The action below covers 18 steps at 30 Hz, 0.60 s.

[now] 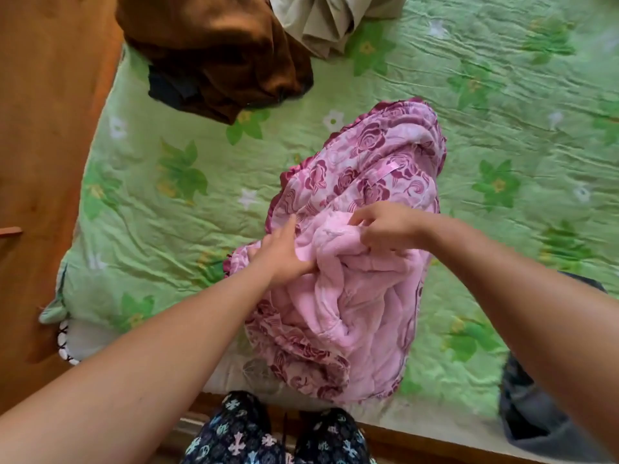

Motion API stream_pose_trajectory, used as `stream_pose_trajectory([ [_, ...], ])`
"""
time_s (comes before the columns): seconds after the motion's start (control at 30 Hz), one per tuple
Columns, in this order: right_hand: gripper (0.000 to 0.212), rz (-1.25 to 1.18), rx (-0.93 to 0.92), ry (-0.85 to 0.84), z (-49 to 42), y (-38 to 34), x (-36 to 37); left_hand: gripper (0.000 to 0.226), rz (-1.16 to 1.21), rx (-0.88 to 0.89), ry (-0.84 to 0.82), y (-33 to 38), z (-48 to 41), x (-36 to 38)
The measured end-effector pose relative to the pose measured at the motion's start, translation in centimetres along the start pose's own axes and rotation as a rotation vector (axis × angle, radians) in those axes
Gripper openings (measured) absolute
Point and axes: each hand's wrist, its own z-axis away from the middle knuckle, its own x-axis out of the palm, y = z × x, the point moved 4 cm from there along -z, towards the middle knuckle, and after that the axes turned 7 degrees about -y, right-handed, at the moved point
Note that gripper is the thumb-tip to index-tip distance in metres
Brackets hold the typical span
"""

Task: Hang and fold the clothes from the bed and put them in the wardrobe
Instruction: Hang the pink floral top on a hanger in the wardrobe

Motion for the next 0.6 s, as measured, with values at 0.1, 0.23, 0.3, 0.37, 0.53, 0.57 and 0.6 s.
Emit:
stream_pose_trajectory([
  [0.1, 0.039, -0.2, 0.073, 0.269, -1.9, 2.6, -4.3, 0.079, -0.11, 0.011, 0.005, 0.2, -1.1, 0.0],
  [0.23, 0.074, 0.426, 0.197, 0.634, -4.4, 5.2, -9.1, 0.045, -0.182, 0.054, 0.024, 0.9, -2.4, -0.2],
  [0.3, 0.095, 0.527, 0.24, 0.488, -6.4, 6.3, -9.3, 0.04, -0.194, 0.088, -0.007, 0.8, -3.0, -0.5],
  [0.37, 0.094, 0.518, 0.252, 0.357, -8.4, 7.0, -8.7, 0.04, -0.205, 0.13, -0.023, 0.5, -3.5, -0.9],
  [0.53, 0.083, 0.497, 0.216, 0.305, -11.4, 7.9, -7.3, 0.047, -0.263, 0.139, 0.019, -1.9, -3.8, -3.0],
  [0.57, 0.084, 0.508, 0.197, 0.317, -11.5, 8.0, -7.3, 0.048, -0.3, 0.125, 0.042, -2.3, -3.8, -3.7],
  [0.6, 0.084, 0.503, 0.168, 0.341, -11.5, 8.2, -7.6, 0.047, -0.321, 0.122, 0.061, -2.8, -4.0, -4.5],
])
